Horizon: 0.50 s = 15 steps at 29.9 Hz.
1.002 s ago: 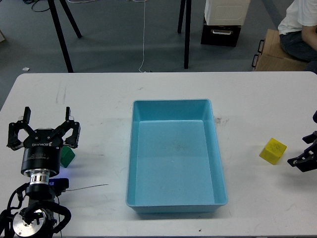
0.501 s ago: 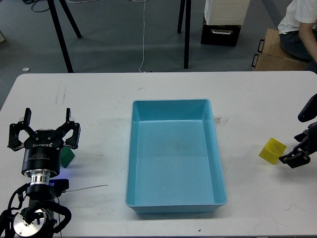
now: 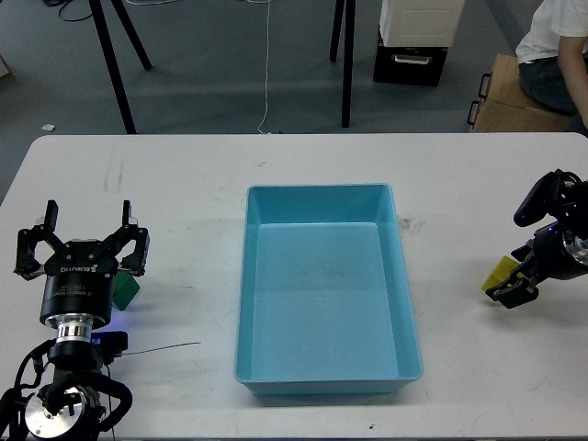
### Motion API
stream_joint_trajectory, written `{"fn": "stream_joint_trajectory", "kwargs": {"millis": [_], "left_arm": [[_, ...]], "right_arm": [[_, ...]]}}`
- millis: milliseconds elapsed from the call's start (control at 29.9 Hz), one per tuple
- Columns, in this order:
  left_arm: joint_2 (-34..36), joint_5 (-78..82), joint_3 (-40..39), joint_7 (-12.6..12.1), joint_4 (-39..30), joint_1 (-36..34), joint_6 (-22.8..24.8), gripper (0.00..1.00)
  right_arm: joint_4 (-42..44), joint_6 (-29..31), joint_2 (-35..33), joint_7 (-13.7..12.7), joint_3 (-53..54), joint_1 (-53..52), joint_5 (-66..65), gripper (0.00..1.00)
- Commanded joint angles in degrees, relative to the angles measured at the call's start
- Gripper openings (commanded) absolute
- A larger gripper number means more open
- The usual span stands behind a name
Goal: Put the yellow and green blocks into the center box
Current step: 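Close the right gripper on the yellow cube, then lift the yellow cube and carry it over the blue tray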
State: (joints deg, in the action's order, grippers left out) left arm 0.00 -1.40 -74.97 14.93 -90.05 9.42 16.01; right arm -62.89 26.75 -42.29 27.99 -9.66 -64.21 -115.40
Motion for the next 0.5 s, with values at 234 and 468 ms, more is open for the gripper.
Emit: {"fn": "stream_joint_trajectory", "kwargs": {"millis": [234, 468], "left_arm": [[0.00, -0.01, -0.09, 0.01, 0.05, -0.02, -0.01, 1.00], [0.00, -0.01, -0.09, 0.01, -0.04, -0.02, -0.01, 1.00]], "right_arm": [[-0.21, 0.05, 0.10, 0.01, -0.10, 0.92, -0.52, 0.51], [-0.13, 0.05, 0.01, 0.01, 0.60, -0.65, -0.53, 0.16]]}}
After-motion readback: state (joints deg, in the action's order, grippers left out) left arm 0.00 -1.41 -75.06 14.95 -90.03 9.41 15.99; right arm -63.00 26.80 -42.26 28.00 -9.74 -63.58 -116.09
